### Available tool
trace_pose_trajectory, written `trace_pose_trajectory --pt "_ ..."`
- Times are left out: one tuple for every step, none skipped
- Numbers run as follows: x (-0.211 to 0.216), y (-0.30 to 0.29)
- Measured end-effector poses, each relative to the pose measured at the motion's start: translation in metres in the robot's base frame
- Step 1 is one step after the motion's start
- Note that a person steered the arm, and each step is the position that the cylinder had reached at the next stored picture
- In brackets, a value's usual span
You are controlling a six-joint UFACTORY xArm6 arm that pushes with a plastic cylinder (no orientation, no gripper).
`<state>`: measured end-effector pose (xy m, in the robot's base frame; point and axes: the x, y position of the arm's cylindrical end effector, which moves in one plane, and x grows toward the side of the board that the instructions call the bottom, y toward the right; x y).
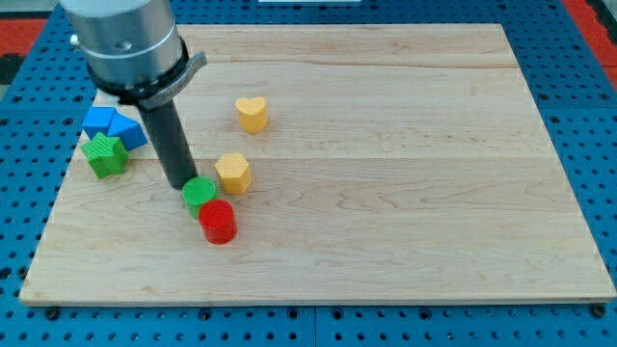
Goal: Push the green circle right beside the hexagon
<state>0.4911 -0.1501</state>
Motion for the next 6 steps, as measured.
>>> trace_pose_trajectory --pt "0.021 -0.045" --pt "0.038 0.033" --pt "-0.010 0.074" --pt "-0.030 0.098" --pt "-0.035 0.109" --pt "-0.035 0.147"
